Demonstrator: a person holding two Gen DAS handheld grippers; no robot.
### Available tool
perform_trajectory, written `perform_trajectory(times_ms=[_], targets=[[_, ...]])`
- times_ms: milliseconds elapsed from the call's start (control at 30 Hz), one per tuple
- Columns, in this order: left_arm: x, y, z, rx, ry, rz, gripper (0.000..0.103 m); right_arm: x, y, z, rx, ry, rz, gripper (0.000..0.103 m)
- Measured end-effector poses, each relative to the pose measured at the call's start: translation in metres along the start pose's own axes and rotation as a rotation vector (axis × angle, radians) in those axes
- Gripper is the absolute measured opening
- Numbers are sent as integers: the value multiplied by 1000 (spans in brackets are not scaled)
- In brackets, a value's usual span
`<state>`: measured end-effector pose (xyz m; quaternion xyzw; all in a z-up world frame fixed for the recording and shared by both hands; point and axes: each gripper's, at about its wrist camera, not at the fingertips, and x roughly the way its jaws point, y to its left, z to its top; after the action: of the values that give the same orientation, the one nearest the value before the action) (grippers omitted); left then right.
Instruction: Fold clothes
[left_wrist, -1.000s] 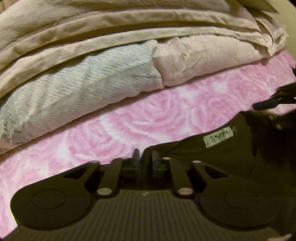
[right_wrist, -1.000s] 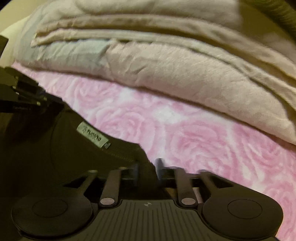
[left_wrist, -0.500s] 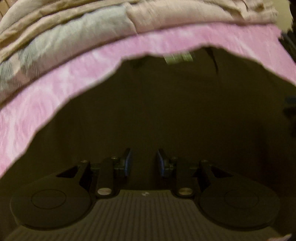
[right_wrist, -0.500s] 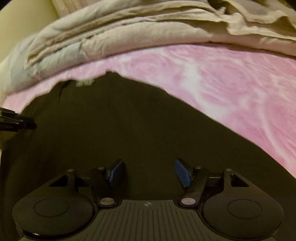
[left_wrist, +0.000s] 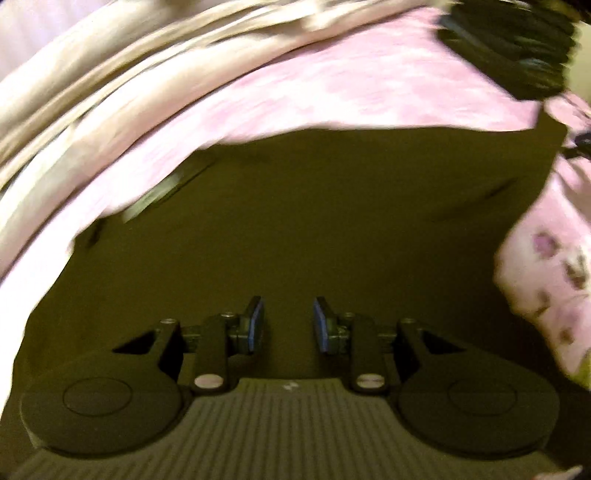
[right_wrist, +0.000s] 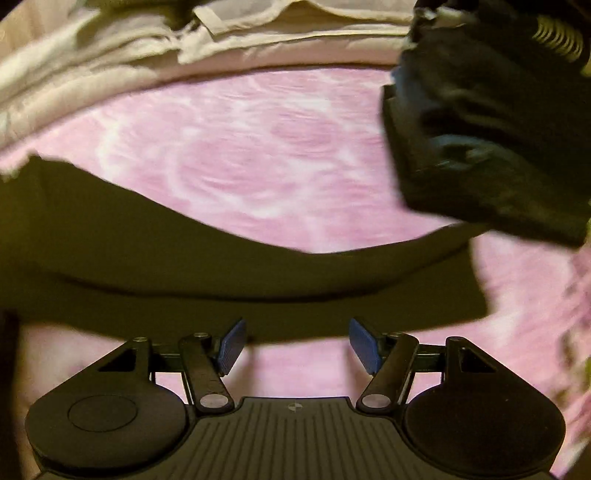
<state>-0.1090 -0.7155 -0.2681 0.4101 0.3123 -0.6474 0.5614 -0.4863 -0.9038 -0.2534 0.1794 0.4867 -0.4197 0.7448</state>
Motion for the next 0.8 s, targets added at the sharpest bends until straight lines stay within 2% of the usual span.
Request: perform_trajectory(times_ms=[100,200,300,400,567,700,733,767,800], targets=[[16,-45,36,147,-52,-66,28,11,-35,0,-90,27,-38,66],[40,-86,72,313,-85,-123,29,30,-87,-8,5,51,-48,66],[64,-119,104,447,-120,-165,31,44,-135,-13,277,42,-16,66],[90,-143,135,576,-132,-199,34,51,-157,-26,481,20,28,65],[125,-168,164,783,-94,-253,34,44,-165,-40,615,-36,40,65],[144,-174,173,831,-14,-313,33,37,-171,-50,735,-70,56,65],[146,-175,174,836,-2,-325,29,37,-173,-52,766,-81,59,60],[148,-176,175,840,10,-337,28,37,-175,-53,796,-91,61,49],[148,-176,176,840,25,-352,16,38,-177,-52,816,-95,58,31]])
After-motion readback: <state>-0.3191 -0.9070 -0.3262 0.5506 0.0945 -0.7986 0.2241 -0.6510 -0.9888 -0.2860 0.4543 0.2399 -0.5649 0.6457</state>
